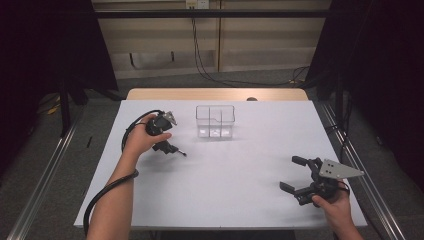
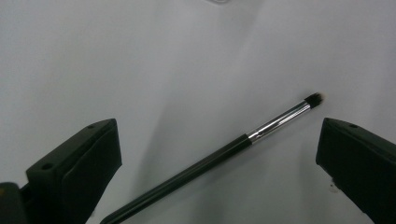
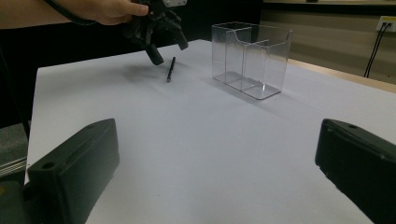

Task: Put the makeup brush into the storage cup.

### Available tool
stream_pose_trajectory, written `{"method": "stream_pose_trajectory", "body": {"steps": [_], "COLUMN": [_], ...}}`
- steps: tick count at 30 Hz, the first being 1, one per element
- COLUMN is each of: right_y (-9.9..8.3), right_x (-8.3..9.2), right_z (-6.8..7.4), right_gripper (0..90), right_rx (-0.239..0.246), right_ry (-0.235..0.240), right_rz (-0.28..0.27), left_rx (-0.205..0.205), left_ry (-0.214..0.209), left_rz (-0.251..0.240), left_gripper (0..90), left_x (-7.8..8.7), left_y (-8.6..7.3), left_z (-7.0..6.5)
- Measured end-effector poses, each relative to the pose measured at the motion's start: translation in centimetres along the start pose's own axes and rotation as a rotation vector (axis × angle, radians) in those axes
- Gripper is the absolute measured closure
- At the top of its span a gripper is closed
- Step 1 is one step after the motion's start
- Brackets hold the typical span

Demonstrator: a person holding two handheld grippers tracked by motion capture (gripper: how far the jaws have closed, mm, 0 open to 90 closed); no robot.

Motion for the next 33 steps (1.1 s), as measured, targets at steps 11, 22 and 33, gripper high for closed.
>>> {"method": "stream_pose_trajectory", "body": {"steps": [11,22,33], "right_y": [0.0,-0.1,-0.1], "right_x": [-0.1,0.0,0.0], "right_z": [0.1,0.0,0.0], "right_gripper": [0.0,0.0,0.0], "right_rx": [0.001,0.001,0.002], "right_ry": [0.006,0.004,0.005], "right_rz": [0.003,0.0,0.003], "left_rx": [0.002,0.005,0.013], "left_ry": [-0.005,-0.016,-0.03], "left_rz": [0.058,0.098,0.105], "left_gripper": [0.0,0.0,0.0], "left_x": [-0.1,-0.6,-1.1], "left_y": [-0.4,-0.7,-0.9], "left_z": [0.3,0.5,0.3]}}
Point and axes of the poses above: each handheld gripper's, and its own axes: x roughly backward along the jaws, y roughly out of its top, z roughly to its left, the point moved 6 cm from there along -x, roughly forward along the jaws, and after that the axes turned 12 degrees about -y, right-handed, at the moved point
